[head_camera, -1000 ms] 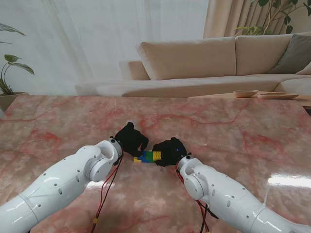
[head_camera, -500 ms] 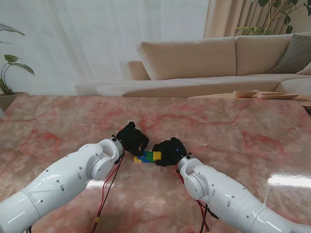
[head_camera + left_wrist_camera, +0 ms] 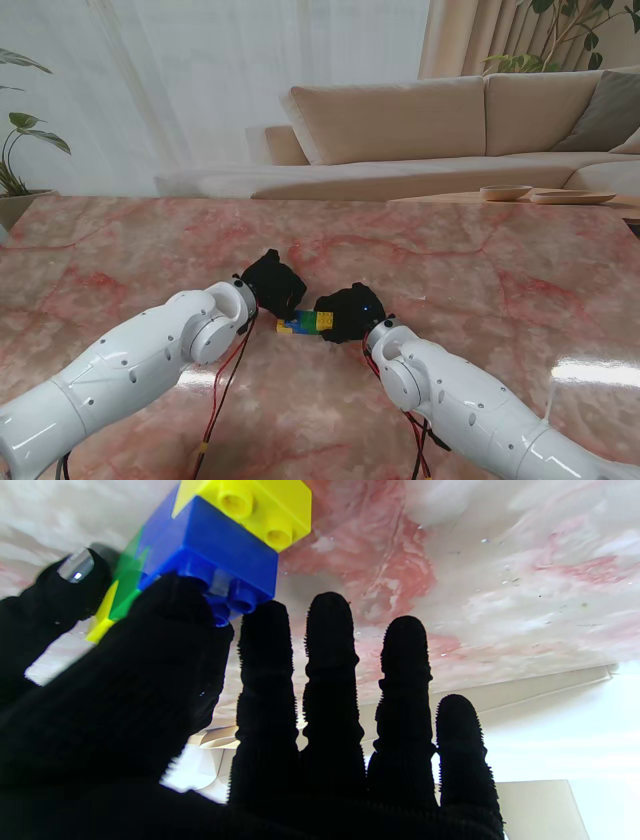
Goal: Build a two-level staggered structure with toy bricks
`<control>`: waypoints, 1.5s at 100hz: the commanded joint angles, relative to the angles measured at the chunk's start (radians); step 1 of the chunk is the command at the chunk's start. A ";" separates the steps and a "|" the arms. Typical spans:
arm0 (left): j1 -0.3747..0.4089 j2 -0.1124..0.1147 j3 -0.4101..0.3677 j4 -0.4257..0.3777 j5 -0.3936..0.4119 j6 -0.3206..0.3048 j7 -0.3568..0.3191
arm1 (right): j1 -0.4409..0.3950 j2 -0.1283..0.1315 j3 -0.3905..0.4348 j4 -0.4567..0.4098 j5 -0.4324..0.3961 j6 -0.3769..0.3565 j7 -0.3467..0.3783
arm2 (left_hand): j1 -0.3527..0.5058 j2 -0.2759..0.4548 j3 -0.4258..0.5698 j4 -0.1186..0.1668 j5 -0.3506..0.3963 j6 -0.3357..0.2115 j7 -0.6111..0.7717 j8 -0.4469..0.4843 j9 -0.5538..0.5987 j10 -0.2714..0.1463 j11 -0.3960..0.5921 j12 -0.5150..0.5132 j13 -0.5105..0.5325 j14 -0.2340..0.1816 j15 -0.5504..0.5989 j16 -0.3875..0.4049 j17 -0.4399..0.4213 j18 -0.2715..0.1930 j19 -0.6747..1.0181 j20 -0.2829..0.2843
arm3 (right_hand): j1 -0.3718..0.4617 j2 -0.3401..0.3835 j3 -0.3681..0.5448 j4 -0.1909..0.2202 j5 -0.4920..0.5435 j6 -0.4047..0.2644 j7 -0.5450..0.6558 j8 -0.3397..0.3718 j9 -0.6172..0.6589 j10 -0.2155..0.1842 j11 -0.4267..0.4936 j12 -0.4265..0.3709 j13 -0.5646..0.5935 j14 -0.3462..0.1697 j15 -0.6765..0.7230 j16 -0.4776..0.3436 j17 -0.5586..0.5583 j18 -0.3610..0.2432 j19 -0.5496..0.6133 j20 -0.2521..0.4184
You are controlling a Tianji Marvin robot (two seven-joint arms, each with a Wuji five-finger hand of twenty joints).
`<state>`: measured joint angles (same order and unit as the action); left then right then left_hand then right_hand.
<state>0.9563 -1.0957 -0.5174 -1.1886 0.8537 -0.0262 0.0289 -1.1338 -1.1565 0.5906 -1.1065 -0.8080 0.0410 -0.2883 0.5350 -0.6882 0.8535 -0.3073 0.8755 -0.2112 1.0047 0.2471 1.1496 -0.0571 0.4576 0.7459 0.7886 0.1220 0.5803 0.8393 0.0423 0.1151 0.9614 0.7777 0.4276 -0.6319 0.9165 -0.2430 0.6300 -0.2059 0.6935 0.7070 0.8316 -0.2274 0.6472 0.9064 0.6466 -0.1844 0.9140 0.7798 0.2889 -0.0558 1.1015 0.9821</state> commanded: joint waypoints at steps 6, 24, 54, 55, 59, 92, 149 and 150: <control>0.029 -0.002 0.035 0.056 0.005 0.004 -0.030 | -0.017 0.002 -0.003 0.004 0.000 0.000 0.022 | 0.142 -0.008 -0.002 0.070 0.070 -0.039 0.019 -0.012 0.059 0.011 -0.008 -0.004 0.016 0.001 0.030 0.016 -0.014 0.017 0.033 -0.009 | 0.034 0.002 0.095 -0.036 0.028 -0.092 0.064 -0.011 0.031 -0.016 -0.001 0.010 0.018 -0.025 0.016 0.010 -0.010 -0.008 0.004 0.026; 0.034 -0.003 0.036 0.060 0.006 0.005 -0.020 | -0.017 0.005 -0.003 0.002 -0.003 -0.003 0.026 | 0.147 -0.011 -0.007 0.071 0.069 -0.048 0.018 -0.016 0.053 -0.005 -0.016 -0.001 -0.001 -0.004 0.028 0.020 -0.023 0.015 0.028 -0.012 | 0.030 0.005 0.092 -0.039 0.025 -0.087 0.062 -0.017 0.028 -0.015 -0.013 0.004 0.017 -0.025 0.015 0.010 -0.010 -0.008 0.003 0.026; 0.017 -0.002 0.068 0.076 0.004 -0.004 -0.030 | -0.018 0.005 -0.002 -0.001 -0.004 -0.001 0.029 | 0.147 -0.009 -0.012 0.072 0.077 -0.055 0.016 -0.024 0.058 -0.007 -0.023 0.000 -0.014 -0.005 0.021 0.022 -0.031 0.012 0.022 -0.014 | 0.029 0.007 0.093 -0.037 0.024 -0.083 0.061 -0.019 0.027 -0.013 -0.014 0.003 0.015 -0.023 0.013 0.010 -0.013 -0.006 0.001 0.025; 0.017 -0.001 0.069 0.076 0.004 -0.004 -0.031 | -0.018 0.005 -0.002 -0.001 -0.004 -0.001 0.029 | 0.147 -0.009 -0.013 0.072 0.077 -0.055 0.016 -0.024 0.057 -0.007 -0.023 0.000 -0.015 -0.006 0.020 0.022 -0.032 0.011 0.021 -0.014 | 0.029 0.007 0.093 -0.037 0.023 -0.083 0.061 -0.019 0.027 -0.013 -0.014 0.003 0.015 -0.023 0.013 0.010 -0.013 -0.006 0.001 0.025; 0.016 0.000 0.071 0.076 0.006 -0.005 -0.033 | -0.019 0.006 -0.002 -0.002 -0.004 -0.001 0.030 | 0.146 -0.009 -0.014 0.072 0.077 -0.055 0.016 -0.024 0.056 -0.009 -0.023 0.001 -0.014 -0.007 0.019 0.022 -0.032 0.010 0.020 -0.014 | 0.029 0.007 0.093 -0.037 0.024 -0.082 0.061 -0.018 0.026 -0.013 -0.014 0.003 0.015 -0.022 0.012 0.009 -0.013 -0.006 0.000 0.025; 0.074 -0.001 -0.017 0.038 0.011 -0.017 0.006 | -0.018 0.004 -0.003 0.001 -0.006 -0.001 0.023 | 0.133 -0.013 -0.049 0.070 -0.105 -0.032 -0.058 0.071 -0.157 -0.021 0.022 -0.016 -0.139 -0.024 -0.056 -0.005 -0.090 -0.020 -0.034 -0.022 | 0.031 0.007 0.089 -0.036 0.022 -0.082 0.058 -0.016 0.022 -0.014 -0.015 0.001 0.012 -0.023 0.010 0.009 -0.014 -0.005 -0.001 0.026; 0.216 0.007 -0.226 -0.137 0.010 -0.013 -0.009 | -0.023 0.012 0.003 -0.017 -0.014 -0.001 0.045 | -0.029 0.120 0.058 0.169 -0.329 0.176 -0.447 0.107 -0.560 0.026 -0.038 -0.280 -0.367 -0.021 -0.168 -0.097 -0.109 -0.052 -0.318 -0.071 | 0.023 0.026 0.060 -0.023 0.020 -0.056 0.014 -0.020 -0.006 -0.001 -0.062 -0.087 -0.010 -0.014 -0.027 -0.007 -0.026 -0.003 -0.021 0.017; 0.220 0.007 -0.230 -0.141 0.010 -0.014 -0.009 | -0.023 0.013 0.003 -0.017 -0.014 -0.001 0.045 | -0.030 0.121 0.058 0.169 -0.332 0.178 -0.451 0.106 -0.566 0.028 -0.041 -0.283 -0.370 -0.021 -0.170 -0.099 -0.110 -0.052 -0.321 -0.070 | 0.023 0.026 0.060 -0.023 0.020 -0.055 0.013 -0.020 -0.006 -0.001 -0.062 -0.088 -0.010 -0.014 -0.027 -0.007 -0.026 -0.003 -0.021 0.017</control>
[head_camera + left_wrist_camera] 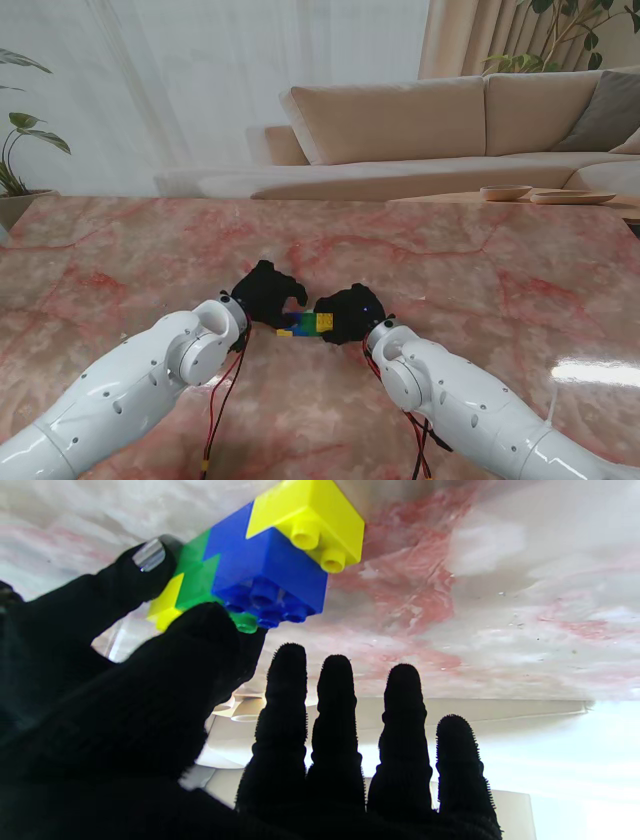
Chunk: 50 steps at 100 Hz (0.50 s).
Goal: Build a two-level staggered structure with toy bricks
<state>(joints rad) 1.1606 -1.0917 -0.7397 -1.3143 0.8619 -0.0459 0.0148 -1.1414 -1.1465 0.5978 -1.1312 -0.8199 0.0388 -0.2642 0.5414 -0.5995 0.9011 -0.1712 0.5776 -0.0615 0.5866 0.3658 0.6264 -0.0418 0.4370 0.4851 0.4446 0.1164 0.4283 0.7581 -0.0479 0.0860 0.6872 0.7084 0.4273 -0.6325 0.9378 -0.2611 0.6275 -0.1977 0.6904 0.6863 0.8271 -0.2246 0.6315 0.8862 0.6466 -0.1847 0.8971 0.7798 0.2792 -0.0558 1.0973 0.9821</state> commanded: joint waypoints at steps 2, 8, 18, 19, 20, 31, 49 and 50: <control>0.022 0.003 -0.018 -0.021 0.001 0.006 0.005 | -0.016 0.003 -0.004 0.007 -0.003 0.001 0.022 | -0.036 0.034 0.007 0.034 -0.039 0.032 -0.047 -0.019 -0.052 0.014 -0.026 -0.034 -0.030 -0.017 -0.025 -0.028 -0.019 -0.024 -0.062 0.000 | 0.023 0.027 0.037 -0.005 0.022 -0.062 0.015 0.000 -0.003 -0.003 -0.047 -0.071 -0.011 -0.013 -0.012 -0.008 -0.017 -0.003 -0.018 0.017; 0.043 0.002 -0.046 -0.040 -0.004 0.007 0.009 | -0.017 0.004 -0.001 0.003 -0.004 0.000 0.025 | -0.037 0.037 0.001 0.035 -0.055 0.042 -0.079 -0.033 -0.086 0.021 -0.037 -0.058 -0.049 -0.019 -0.048 -0.057 -0.018 -0.033 -0.111 -0.008 | 0.022 0.033 0.028 0.008 0.022 -0.049 -0.023 0.015 -0.020 0.000 -0.040 -0.141 -0.021 -0.010 -0.025 -0.014 -0.024 -0.002 -0.027 0.014; 0.080 0.005 -0.094 -0.077 -0.004 0.011 0.004 | -0.020 0.007 0.003 -0.004 -0.005 -0.001 0.036 | -0.047 0.036 -0.007 0.036 -0.064 0.051 -0.098 -0.042 -0.110 0.027 -0.048 -0.086 -0.064 -0.020 -0.083 -0.106 -0.013 -0.037 -0.182 -0.043 | -0.001 0.051 0.026 0.058 0.012 -0.013 -0.087 0.022 -0.058 0.015 -0.068 -0.184 -0.048 -0.001 -0.069 -0.039 -0.043 0.003 -0.065 -0.001; 0.083 0.005 -0.098 -0.079 -0.004 0.012 0.004 | -0.020 0.008 0.003 -0.005 -0.005 -0.001 0.037 | -0.048 0.036 -0.007 0.036 -0.064 0.050 -0.098 -0.042 -0.111 0.027 -0.048 -0.086 -0.064 -0.020 -0.083 -0.107 -0.012 -0.036 -0.183 -0.043 | -0.005 0.055 0.025 0.066 0.010 -0.008 -0.095 0.023 -0.064 0.018 -0.071 -0.187 -0.052 0.000 -0.073 -0.041 -0.044 0.004 -0.068 -0.002; 0.086 0.005 -0.103 -0.082 -0.004 0.012 0.004 | -0.020 0.008 0.004 -0.006 -0.005 -0.002 0.039 | -0.048 0.036 -0.008 0.036 -0.066 0.050 -0.099 -0.042 -0.111 0.028 -0.048 -0.087 -0.065 -0.020 -0.084 -0.108 -0.013 -0.035 -0.184 -0.044 | -0.012 0.058 0.026 0.084 0.010 -0.002 -0.107 0.025 -0.068 0.019 -0.074 -0.192 -0.054 0.001 -0.078 -0.044 -0.046 0.004 -0.072 -0.003; 0.123 0.008 -0.149 -0.109 0.006 0.014 0.006 | -0.022 0.014 0.005 -0.016 -0.004 -0.007 0.063 | -0.058 0.037 -0.019 0.035 -0.066 0.053 -0.107 -0.047 -0.115 0.029 -0.049 -0.091 -0.070 -0.022 -0.088 -0.114 -0.016 -0.020 -0.188 -0.043 | -0.028 0.051 -0.015 0.126 -0.030 0.043 -0.191 0.034 -0.131 0.043 -0.110 -0.228 -0.092 0.011 -0.119 -0.069 -0.068 0.010 -0.112 -0.016; 0.168 0.014 -0.205 -0.134 0.023 0.011 0.005 | -0.029 0.021 0.005 -0.029 -0.024 -0.004 0.071 | -0.065 0.035 -0.032 0.035 -0.067 0.058 -0.111 -0.048 -0.119 0.029 -0.048 -0.093 -0.076 -0.018 -0.088 -0.116 -0.021 -0.014 -0.196 -0.039 | -0.014 0.026 -0.068 0.126 -0.078 0.070 -0.234 0.032 -0.195 0.054 -0.123 -0.249 -0.124 0.010 -0.124 -0.073 -0.078 0.006 -0.124 -0.014; 0.171 0.014 -0.208 -0.135 0.023 0.011 0.005 | -0.029 0.022 0.005 -0.030 -0.024 -0.004 0.071 | -0.066 0.035 -0.033 0.035 -0.069 0.059 -0.112 -0.049 -0.121 0.030 -0.049 -0.093 -0.078 -0.017 -0.089 -0.116 -0.022 -0.014 -0.197 -0.039 | -0.010 0.028 -0.081 0.126 -0.082 0.073 -0.238 0.033 -0.202 0.055 -0.121 -0.251 -0.127 0.010 -0.124 -0.074 -0.079 0.006 -0.127 -0.014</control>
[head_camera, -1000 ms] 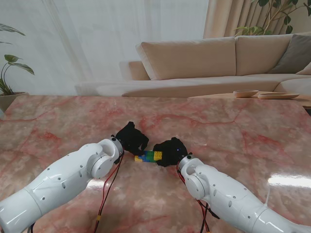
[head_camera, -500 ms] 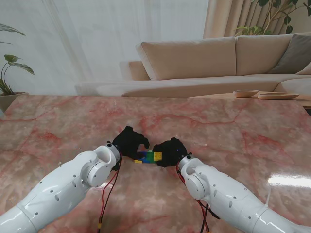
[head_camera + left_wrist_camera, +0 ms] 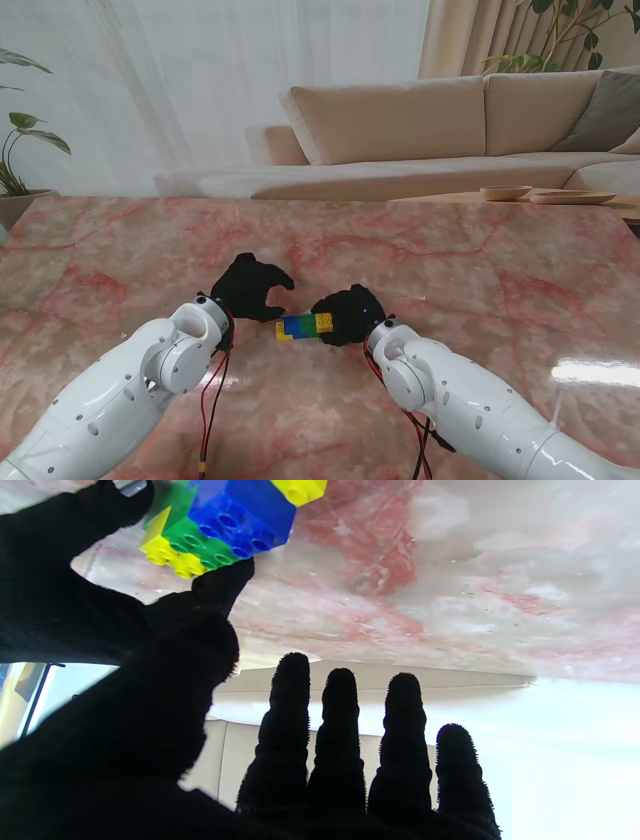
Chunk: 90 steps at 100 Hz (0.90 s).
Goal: Build a two-level staggered structure with toy bricks
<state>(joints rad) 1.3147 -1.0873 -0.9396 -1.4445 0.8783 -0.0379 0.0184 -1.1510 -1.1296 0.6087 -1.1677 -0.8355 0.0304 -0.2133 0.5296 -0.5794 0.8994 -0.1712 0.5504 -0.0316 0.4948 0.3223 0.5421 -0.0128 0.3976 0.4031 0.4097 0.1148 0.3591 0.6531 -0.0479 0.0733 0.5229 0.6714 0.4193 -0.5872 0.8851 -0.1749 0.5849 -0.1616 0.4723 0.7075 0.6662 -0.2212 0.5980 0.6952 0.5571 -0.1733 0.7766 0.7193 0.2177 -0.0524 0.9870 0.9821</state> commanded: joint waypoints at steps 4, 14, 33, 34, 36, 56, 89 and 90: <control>0.026 0.011 -0.019 -0.010 0.009 0.004 -0.001 | -0.022 0.006 -0.004 0.004 -0.011 0.004 0.021 | -0.060 0.014 -0.037 0.034 -0.051 0.033 -0.027 -0.008 -0.047 0.003 -0.013 -0.012 -0.049 -0.017 -0.022 -0.012 -0.023 -0.003 -0.037 -0.001 | 0.002 -0.012 -0.062 0.042 -0.063 0.048 -0.035 0.014 -0.072 0.058 -0.088 -0.066 -0.058 0.000 -0.007 -0.016 -0.026 -0.001 -0.025 -0.015; 0.051 0.011 -0.051 -0.024 0.006 -0.003 0.000 | -0.038 0.011 0.014 -0.015 -0.017 0.005 0.028 | -0.085 0.009 -0.069 0.033 -0.059 0.048 -0.046 -0.018 -0.068 0.013 -0.018 -0.014 -0.067 -0.012 -0.044 -0.029 -0.020 -0.021 -0.069 -0.009 | -0.016 0.027 -0.231 0.064 -0.139 0.096 -0.103 0.006 -0.179 0.082 -0.109 -0.096 -0.132 0.009 -0.044 -0.042 -0.067 -0.002 -0.080 -0.030; 0.103 0.013 -0.124 -0.066 -0.026 -0.022 -0.024 | -0.120 0.030 0.121 -0.126 -0.049 0.001 0.060 | -0.117 0.043 -0.205 0.047 -0.086 0.070 -0.122 -0.059 -0.126 0.023 -0.064 -0.066 -0.096 -0.026 -0.131 -0.144 0.005 -0.036 -0.109 -0.120 | -0.139 0.036 -0.271 0.100 -0.227 0.161 -0.214 -0.038 -0.322 0.128 -0.194 -0.191 -0.225 0.045 -0.227 -0.161 -0.129 0.011 -0.237 -0.103; 0.105 0.013 -0.128 -0.068 -0.029 -0.024 -0.026 | -0.125 0.031 0.129 -0.135 -0.053 0.000 0.064 | -0.116 0.048 -0.219 0.049 -0.087 0.072 -0.132 -0.064 -0.128 0.025 -0.068 -0.071 -0.096 -0.026 -0.137 -0.153 0.007 -0.038 -0.111 -0.133 | -0.146 0.041 -0.270 0.101 -0.229 0.162 -0.216 -0.039 -0.325 0.129 -0.197 -0.193 -0.226 0.045 -0.230 -0.163 -0.131 0.012 -0.240 -0.104; 0.111 0.013 -0.136 -0.073 -0.034 -0.027 -0.031 | -0.137 0.035 0.145 -0.153 -0.061 -0.003 0.072 | -0.118 0.059 -0.243 0.052 -0.090 0.076 -0.145 -0.071 -0.132 0.026 -0.072 -0.079 -0.100 -0.030 -0.146 -0.164 0.009 -0.040 -0.113 -0.154 | -0.154 0.047 -0.269 0.101 -0.233 0.163 -0.218 -0.040 -0.331 0.130 -0.201 -0.196 -0.227 0.045 -0.233 -0.165 -0.132 0.012 -0.244 -0.105; 0.172 0.013 -0.212 -0.110 -0.100 -0.065 -0.059 | -0.256 0.060 0.316 -0.331 -0.112 -0.051 0.167 | -0.086 0.182 -0.565 0.102 -0.098 0.091 -0.242 -0.124 -0.192 0.031 -0.123 -0.161 -0.158 -0.073 -0.210 -0.278 0.027 -0.088 -0.155 -0.376 | -0.249 0.110 -0.240 0.109 -0.253 0.171 -0.253 -0.061 -0.337 0.132 -0.286 -0.269 -0.214 0.063 -0.403 -0.249 -0.139 0.027 -0.357 -0.151; 0.254 0.011 -0.296 -0.135 -0.226 -0.187 -0.090 | -0.456 0.080 0.574 -0.549 -0.067 -0.193 0.321 | -0.055 0.332 -0.830 0.161 -0.106 0.120 -0.336 -0.176 -0.230 0.038 -0.167 -0.186 -0.177 -0.072 -0.217 -0.314 0.031 -0.134 0.015 -0.381 | -0.486 0.323 -0.204 0.156 -0.270 0.194 -0.430 -0.205 -0.270 0.174 -0.520 -0.542 -0.188 0.068 -0.717 -0.475 -0.077 -0.055 -0.629 -0.493; 0.255 0.011 -0.297 -0.135 -0.229 -0.191 -0.090 | -0.462 0.080 0.581 -0.555 -0.065 -0.196 0.325 | -0.055 0.332 -0.830 0.161 -0.106 0.120 -0.336 -0.176 -0.230 0.038 -0.167 -0.186 -0.177 -0.072 -0.217 -0.314 0.031 -0.134 0.015 -0.381 | -0.492 0.332 -0.206 0.156 -0.270 0.197 -0.431 -0.206 -0.270 0.178 -0.522 -0.544 -0.189 0.069 -0.718 -0.477 -0.075 -0.058 -0.631 -0.498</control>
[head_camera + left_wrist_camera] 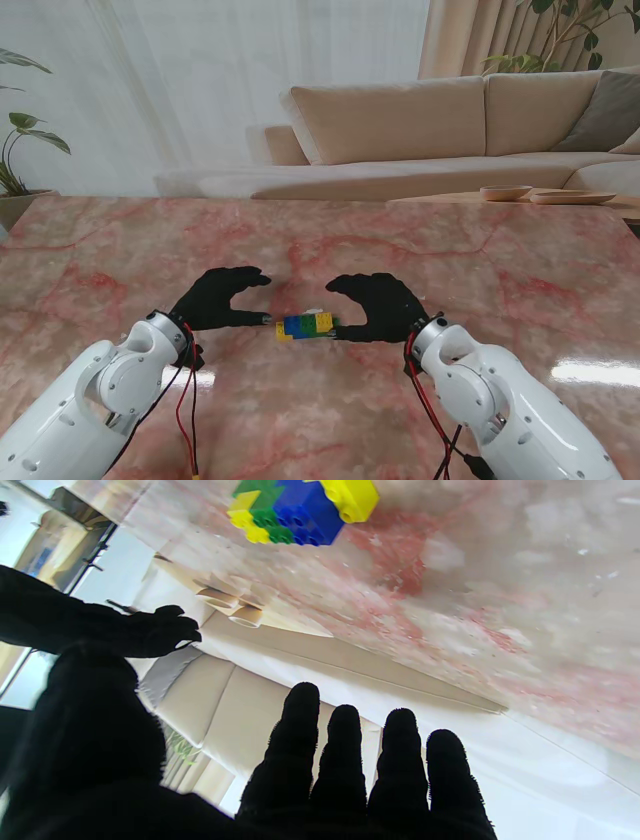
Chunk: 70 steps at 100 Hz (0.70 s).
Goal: Build a two-level staggered structure with toy bricks
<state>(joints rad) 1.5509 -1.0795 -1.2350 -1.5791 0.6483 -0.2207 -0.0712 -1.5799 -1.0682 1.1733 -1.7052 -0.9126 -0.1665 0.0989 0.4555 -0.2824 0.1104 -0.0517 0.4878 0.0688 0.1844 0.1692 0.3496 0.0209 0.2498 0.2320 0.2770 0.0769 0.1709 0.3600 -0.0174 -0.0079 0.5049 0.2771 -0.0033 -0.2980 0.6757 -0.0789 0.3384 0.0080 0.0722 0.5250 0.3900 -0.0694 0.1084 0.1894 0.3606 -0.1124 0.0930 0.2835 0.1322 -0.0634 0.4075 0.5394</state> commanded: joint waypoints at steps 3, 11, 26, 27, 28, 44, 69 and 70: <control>0.024 0.004 -0.006 -0.002 -0.007 -0.024 -0.004 | -0.052 0.019 0.036 -0.033 0.023 -0.007 0.022 | 0.017 0.044 -0.054 0.047 -0.049 0.020 -0.036 -0.028 -0.047 0.002 -0.024 -0.017 -0.053 -0.039 -0.031 -0.026 0.000 -0.056 0.040 0.015 | -0.090 0.066 0.001 0.069 -0.023 0.037 -0.035 -0.035 0.008 0.037 -0.037 -0.056 0.009 0.012 -0.040 -0.059 0.025 -0.052 -0.060 -0.086; 0.040 0.003 -0.015 -0.009 -0.026 -0.053 -0.005 | -0.096 0.017 0.081 -0.065 0.058 -0.020 0.028 | -0.004 0.076 -0.064 0.053 -0.062 0.024 -0.046 -0.033 -0.066 -0.001 -0.031 -0.021 -0.073 -0.047 -0.037 -0.032 -0.003 -0.066 0.031 0.009 | -0.123 0.098 0.000 0.076 -0.011 0.057 -0.036 -0.056 0.018 0.058 -0.036 -0.081 0.018 0.024 -0.042 -0.080 0.045 -0.057 -0.058 -0.128; 0.067 -0.005 -0.016 -0.020 -0.066 -0.085 0.024 | -0.157 0.006 0.133 -0.091 0.124 -0.033 0.001 | -0.061 0.149 -0.075 0.098 -0.067 0.028 -0.056 -0.040 -0.072 -0.002 -0.037 -0.028 -0.082 -0.053 -0.038 -0.045 0.003 -0.072 0.017 -0.002 | -0.188 0.191 -0.022 0.087 -0.008 0.080 -0.035 -0.076 0.021 0.078 -0.045 -0.094 0.016 0.036 -0.044 -0.095 0.051 -0.054 -0.048 -0.154; 0.069 -0.005 -0.016 -0.021 -0.068 -0.087 0.026 | -0.160 0.006 0.135 -0.092 0.127 -0.034 -0.002 | -0.063 0.153 -0.076 0.098 -0.066 0.028 -0.055 -0.040 -0.072 -0.003 -0.037 -0.028 -0.081 -0.054 -0.038 -0.045 0.004 -0.071 0.018 -0.002 | -0.192 0.196 -0.024 0.087 -0.007 0.081 -0.035 -0.077 0.022 0.081 -0.046 -0.095 0.016 0.036 -0.044 -0.096 0.052 -0.054 -0.048 -0.155; 0.070 -0.006 -0.015 -0.022 -0.070 -0.088 0.027 | -0.163 0.005 0.137 -0.092 0.130 -0.035 -0.005 | -0.065 0.156 -0.076 0.099 -0.066 0.028 -0.055 -0.040 -0.072 -0.003 -0.037 -0.028 -0.081 -0.054 -0.038 -0.045 0.004 -0.071 0.018 -0.002 | -0.196 0.201 -0.026 0.088 -0.007 0.082 -0.035 -0.079 0.023 0.081 -0.047 -0.096 0.016 0.037 -0.044 -0.097 0.052 -0.054 -0.047 -0.157; 0.087 -0.008 -0.008 -0.040 -0.101 -0.082 0.022 | -0.191 -0.006 0.146 -0.087 0.188 -0.035 -0.046 | -0.082 0.192 -0.081 0.102 -0.071 0.027 -0.055 -0.040 -0.076 -0.007 -0.042 -0.031 -0.085 -0.060 -0.043 -0.049 0.002 -0.070 0.023 0.001 | -0.216 0.235 -0.047 0.092 -0.006 0.092 -0.030 -0.093 0.028 0.089 -0.056 -0.104 0.014 0.043 -0.042 -0.104 0.050 -0.052 -0.040 -0.176; 0.114 -0.018 0.004 -0.042 -0.119 -0.073 0.065 | -0.200 -0.018 0.154 -0.058 0.259 -0.074 -0.084 | -0.101 0.223 -0.093 0.103 -0.070 0.026 -0.050 -0.038 -0.070 -0.006 -0.043 -0.032 -0.080 -0.060 -0.046 -0.051 0.001 -0.067 0.027 0.002 | -0.235 0.271 -0.072 0.084 -0.011 0.093 -0.019 -0.106 0.037 0.095 -0.060 -0.107 0.021 0.050 -0.039 -0.109 0.060 -0.043 -0.013 -0.188; 0.115 -0.019 0.005 -0.042 -0.119 -0.073 0.067 | -0.200 -0.018 0.155 -0.057 0.261 -0.076 -0.084 | -0.102 0.223 -0.094 0.103 -0.070 0.025 -0.050 -0.038 -0.070 -0.007 -0.042 -0.032 -0.080 -0.061 -0.047 -0.051 0.001 -0.067 0.027 0.002 | -0.234 0.271 -0.073 0.084 -0.011 0.092 -0.018 -0.106 0.039 0.094 -0.059 -0.107 0.022 0.051 -0.039 -0.109 0.060 -0.043 -0.012 -0.189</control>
<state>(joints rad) 1.6468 -1.0893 -1.2379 -1.6227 0.5344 -0.3010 -0.0119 -1.7674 -1.0826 1.3224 -1.7729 -0.6513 -0.2418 0.0007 0.4114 -0.0987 0.0459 0.0227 0.4377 0.0832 0.1467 0.1440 0.3247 0.0213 0.2253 0.2100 0.2276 0.0637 0.1588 0.3227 -0.0173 -0.0303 0.5198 0.2803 -0.1861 -0.0502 0.6208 -0.0254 0.3395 0.0931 0.0612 0.4356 0.4175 0.0153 0.0721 0.0970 0.3606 -0.0672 0.0680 0.1960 0.1914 -0.0874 0.3761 0.3722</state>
